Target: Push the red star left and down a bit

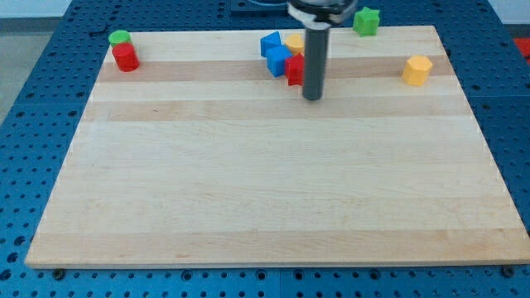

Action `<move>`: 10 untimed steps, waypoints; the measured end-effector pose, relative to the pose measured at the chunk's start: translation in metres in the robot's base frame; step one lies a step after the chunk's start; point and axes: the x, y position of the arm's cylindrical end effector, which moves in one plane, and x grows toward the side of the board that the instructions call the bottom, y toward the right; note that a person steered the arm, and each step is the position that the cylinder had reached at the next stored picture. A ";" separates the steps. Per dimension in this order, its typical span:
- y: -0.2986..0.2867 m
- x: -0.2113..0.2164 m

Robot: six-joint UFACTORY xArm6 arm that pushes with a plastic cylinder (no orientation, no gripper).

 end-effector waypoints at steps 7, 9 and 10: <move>-0.047 -0.050; -0.087 -0.023; -0.087 -0.023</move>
